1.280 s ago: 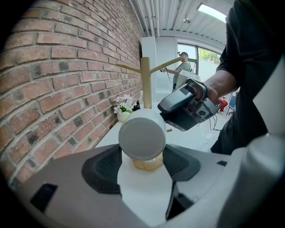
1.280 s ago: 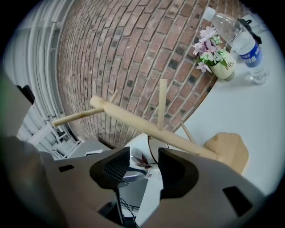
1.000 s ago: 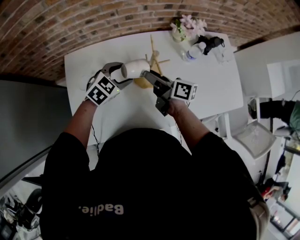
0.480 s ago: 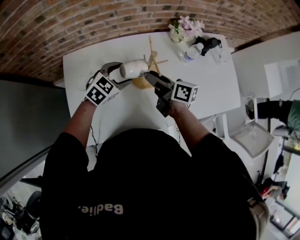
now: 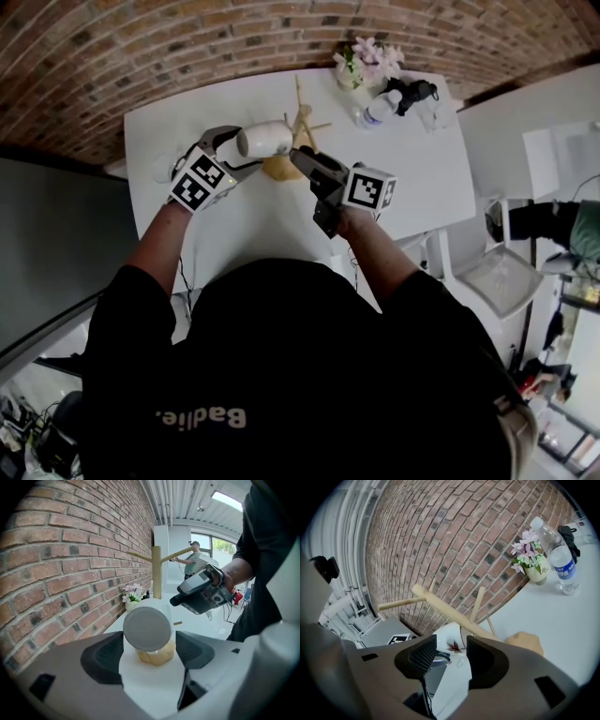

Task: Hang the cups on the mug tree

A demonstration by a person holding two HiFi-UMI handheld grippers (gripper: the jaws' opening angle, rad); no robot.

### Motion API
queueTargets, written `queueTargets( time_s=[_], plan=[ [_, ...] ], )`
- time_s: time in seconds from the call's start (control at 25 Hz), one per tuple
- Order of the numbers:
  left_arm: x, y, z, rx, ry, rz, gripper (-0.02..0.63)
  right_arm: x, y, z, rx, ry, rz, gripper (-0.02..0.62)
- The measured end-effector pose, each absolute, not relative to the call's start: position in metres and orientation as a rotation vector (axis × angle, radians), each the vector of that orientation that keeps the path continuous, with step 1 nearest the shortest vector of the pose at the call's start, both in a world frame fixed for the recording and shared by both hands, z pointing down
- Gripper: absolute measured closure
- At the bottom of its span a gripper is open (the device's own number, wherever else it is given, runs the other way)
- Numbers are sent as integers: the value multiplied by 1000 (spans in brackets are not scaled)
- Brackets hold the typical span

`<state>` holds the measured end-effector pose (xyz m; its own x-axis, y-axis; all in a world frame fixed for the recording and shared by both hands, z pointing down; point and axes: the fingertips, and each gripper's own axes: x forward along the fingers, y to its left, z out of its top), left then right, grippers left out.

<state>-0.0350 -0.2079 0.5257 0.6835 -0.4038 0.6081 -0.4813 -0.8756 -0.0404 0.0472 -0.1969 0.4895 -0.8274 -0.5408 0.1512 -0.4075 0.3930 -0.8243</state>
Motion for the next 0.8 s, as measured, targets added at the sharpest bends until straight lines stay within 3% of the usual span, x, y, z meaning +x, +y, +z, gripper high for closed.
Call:
queueTargets(
  time_s=[0.52,0.8],
  plan=[
    [-59,-184,509,2677,-920,832,241,63,-168,469,-870,2642,-1306,393],
    [-54,-140,456,2548,-1030,443,308,51,-138,446,-778,2821,-1117,400]
  ],
)
